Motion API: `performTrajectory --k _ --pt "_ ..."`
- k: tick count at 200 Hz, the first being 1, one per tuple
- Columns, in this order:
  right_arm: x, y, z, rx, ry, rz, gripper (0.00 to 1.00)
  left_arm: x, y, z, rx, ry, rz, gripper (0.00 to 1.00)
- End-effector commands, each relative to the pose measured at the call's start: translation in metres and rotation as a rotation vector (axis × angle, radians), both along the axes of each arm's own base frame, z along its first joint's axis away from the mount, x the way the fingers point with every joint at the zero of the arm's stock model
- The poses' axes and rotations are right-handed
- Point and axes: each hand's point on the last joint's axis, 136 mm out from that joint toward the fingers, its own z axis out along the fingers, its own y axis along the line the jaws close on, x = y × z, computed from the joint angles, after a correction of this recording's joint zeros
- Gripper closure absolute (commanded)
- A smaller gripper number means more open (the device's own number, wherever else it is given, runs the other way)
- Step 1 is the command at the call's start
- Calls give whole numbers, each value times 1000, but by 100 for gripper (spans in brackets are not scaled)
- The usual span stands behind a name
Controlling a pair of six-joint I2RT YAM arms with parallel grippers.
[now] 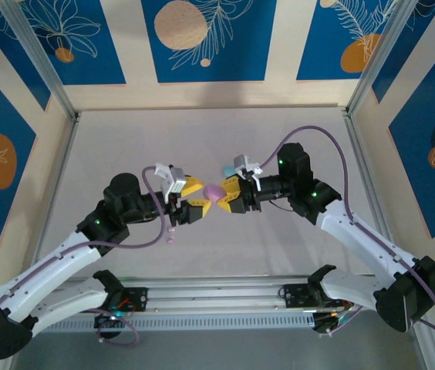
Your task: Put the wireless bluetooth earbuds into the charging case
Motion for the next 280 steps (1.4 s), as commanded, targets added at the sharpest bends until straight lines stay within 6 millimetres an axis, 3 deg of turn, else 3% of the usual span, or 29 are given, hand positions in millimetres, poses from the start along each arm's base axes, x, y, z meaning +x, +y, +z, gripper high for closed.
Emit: performTrajectory --k 1,76,121,183,280 --pt "-16 0 12 2 -7 72 70 -11 -2 6 4 -95 -73 40" --pt "-13 8 2 -78 -40 65 70 -19 -10 12 -38 -75 -145 42" --pt "-14 9 4 -80 -71 68 70 -19 -10 7 -13 -53 -148 51" --pt "-16 6 9 -70 -96 76 70 -24 -12 1 23 -40 -178 46" --pt "-14 9 5 -78 -125 58 70 -23 -15 5 -7 -21 -186 53"
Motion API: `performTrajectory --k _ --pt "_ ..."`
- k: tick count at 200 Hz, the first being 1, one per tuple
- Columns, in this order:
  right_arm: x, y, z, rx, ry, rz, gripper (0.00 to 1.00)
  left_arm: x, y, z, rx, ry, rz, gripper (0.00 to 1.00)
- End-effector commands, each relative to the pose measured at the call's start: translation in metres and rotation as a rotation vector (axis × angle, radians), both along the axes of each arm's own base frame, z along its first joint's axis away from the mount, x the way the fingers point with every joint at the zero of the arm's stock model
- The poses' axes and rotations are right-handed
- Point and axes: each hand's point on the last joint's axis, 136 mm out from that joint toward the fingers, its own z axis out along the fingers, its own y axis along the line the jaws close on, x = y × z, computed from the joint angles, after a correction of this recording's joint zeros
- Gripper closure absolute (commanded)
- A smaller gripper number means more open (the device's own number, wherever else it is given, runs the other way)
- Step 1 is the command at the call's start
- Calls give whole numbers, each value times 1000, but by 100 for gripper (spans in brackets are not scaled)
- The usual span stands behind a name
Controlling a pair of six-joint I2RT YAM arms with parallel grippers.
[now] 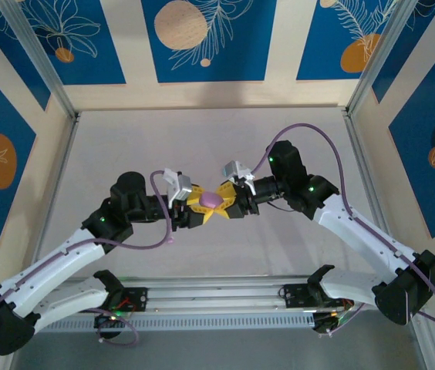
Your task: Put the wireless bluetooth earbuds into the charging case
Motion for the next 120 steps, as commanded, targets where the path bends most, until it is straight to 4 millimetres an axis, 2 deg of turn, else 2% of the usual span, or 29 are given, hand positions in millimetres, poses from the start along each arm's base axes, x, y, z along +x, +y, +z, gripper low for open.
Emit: performTrajectory --k 1,67,120 --pt "-1 0 13 21 -65 -1 69 -6 -2 19 -42 -19 -40 53" --pt "-1 2 7 10 -100 2 69 -9 -3 20 -52 -15 -54 65" --pt "0 6 1 -15 -142 -12 69 -9 -4 22 -63 -2 -58 60"
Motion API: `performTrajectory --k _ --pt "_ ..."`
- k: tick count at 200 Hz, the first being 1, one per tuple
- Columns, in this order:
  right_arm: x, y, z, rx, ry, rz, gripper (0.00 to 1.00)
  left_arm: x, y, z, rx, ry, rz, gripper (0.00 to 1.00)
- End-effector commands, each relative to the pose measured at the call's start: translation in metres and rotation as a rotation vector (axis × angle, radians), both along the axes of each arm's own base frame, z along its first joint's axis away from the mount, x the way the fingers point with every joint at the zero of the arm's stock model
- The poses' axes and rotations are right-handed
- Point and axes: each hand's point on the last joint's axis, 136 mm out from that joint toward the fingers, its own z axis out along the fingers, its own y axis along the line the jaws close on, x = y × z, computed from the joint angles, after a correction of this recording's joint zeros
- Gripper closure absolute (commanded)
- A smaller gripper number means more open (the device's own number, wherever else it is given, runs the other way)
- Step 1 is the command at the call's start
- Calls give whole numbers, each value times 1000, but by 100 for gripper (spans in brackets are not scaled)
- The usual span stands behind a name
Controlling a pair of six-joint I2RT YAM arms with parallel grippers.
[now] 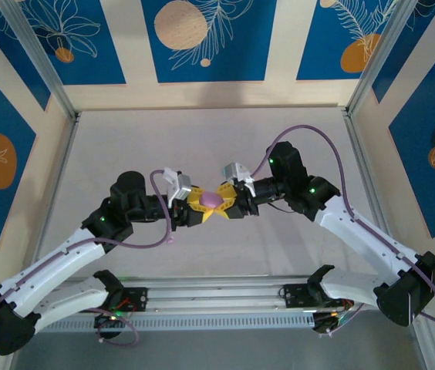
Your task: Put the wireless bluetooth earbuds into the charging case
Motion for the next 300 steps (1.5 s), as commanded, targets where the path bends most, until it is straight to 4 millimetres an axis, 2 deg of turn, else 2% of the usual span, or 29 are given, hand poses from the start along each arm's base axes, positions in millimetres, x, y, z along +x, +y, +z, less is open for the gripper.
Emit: performTrajectory --k 1,45,98,134,199,300 --pt "1 5 3 -2 -78 -2 69 -8 -3 23 -61 -21 -47 60" --pt "0 5 2 -3 -109 2 69 -9 -3 23 -63 -19 -51 59" --pt "2 6 -3 -18 -132 -15 69 -8 -4 24 -70 -17 -52 70" --pt "4 6 -2 -25 -127 -35 63 -6 -4 22 -74 -36 -43 76" --pt "12 -8 26 60 117 -76 49 -14 -4 19 -132 -130 -83 77" --pt "29 -6 31 57 247 -138 46 -18 -5 20 -153 -155 -94 77"
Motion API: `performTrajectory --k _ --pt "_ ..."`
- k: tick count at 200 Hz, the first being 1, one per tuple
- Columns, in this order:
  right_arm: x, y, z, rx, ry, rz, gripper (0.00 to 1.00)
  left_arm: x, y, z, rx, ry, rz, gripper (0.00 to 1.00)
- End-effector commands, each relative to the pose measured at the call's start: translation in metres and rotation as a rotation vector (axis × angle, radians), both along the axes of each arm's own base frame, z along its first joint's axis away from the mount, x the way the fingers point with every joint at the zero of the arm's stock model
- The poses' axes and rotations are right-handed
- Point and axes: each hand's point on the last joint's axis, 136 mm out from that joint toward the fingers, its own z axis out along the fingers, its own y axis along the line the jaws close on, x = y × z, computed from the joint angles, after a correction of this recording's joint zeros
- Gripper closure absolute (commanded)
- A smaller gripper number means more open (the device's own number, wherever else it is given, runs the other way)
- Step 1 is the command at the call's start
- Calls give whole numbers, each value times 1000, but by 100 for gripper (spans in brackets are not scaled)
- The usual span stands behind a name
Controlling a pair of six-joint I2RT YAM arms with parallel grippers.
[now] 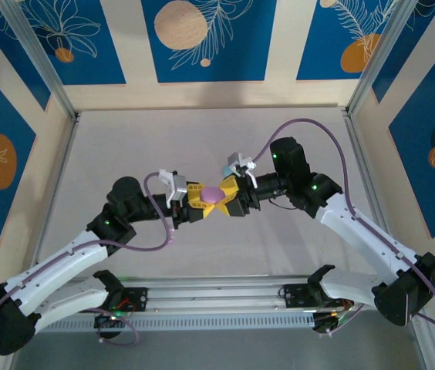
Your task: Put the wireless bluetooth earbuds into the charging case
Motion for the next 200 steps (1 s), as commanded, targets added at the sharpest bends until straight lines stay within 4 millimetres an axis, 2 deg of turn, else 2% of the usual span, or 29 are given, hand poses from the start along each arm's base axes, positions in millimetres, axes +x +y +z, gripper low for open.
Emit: performTrajectory --k 1,47,139,176,200 --pt "19 0 18 30 -15 -66 46 -22 -3 6 -23 -35 -102 77" --pt "25 -2 22 34 14 -96 46 -23 -2 8 -35 -44 -103 77" --pt "55 -4 21 9 52 -249 45 -17 2 12 -56 -64 -46 77" --pt "46 -4 41 64 42 -226 44 3 9 11 -57 -58 90 77" --pt "52 -14 52 75 9 -320 42 9 14 13 -71 -64 137 77"
